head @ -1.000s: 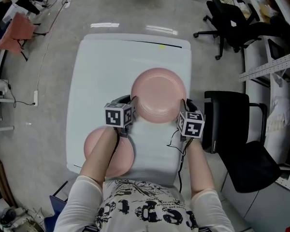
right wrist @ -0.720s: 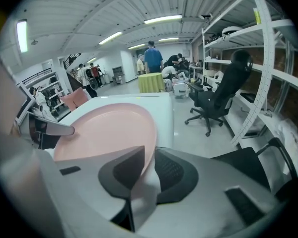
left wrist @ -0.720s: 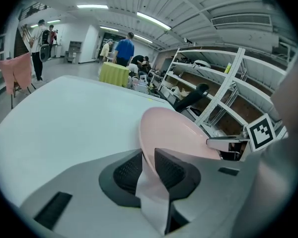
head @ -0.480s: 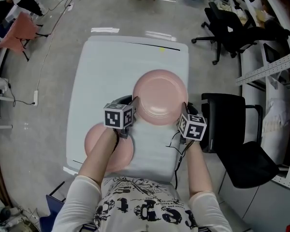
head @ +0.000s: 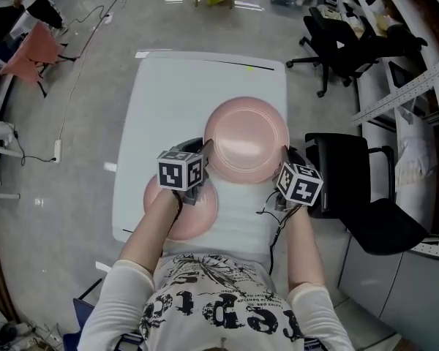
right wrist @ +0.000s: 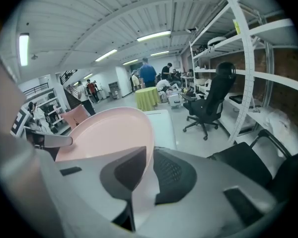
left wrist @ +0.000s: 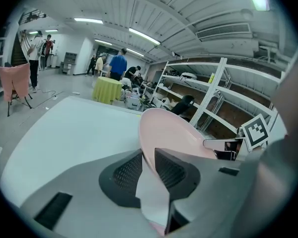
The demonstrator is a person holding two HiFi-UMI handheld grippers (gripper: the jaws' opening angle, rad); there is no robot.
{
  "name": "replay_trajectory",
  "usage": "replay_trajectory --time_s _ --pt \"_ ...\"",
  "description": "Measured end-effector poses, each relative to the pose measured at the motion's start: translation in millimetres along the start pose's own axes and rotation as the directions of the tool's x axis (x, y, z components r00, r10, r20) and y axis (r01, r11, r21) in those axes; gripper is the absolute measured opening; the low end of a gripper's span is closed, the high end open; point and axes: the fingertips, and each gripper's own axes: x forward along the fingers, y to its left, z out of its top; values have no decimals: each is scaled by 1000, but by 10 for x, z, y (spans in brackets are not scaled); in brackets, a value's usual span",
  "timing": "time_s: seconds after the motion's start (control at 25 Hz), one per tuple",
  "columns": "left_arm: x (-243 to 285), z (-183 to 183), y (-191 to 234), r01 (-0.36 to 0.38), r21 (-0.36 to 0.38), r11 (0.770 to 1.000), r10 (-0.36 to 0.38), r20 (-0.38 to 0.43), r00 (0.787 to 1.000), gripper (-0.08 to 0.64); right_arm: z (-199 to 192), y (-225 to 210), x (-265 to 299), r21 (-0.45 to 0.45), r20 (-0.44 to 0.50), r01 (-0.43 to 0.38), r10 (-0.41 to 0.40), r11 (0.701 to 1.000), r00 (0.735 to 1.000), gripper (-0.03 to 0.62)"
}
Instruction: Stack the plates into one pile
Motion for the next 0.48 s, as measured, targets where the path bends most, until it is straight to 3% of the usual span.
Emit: replay_trajectory --time_s 0.48 --pt "-1285 -358 670 60 29 998 -61 24 998 94 -436 1332 -725 -10 48 37 -37 999 998 51"
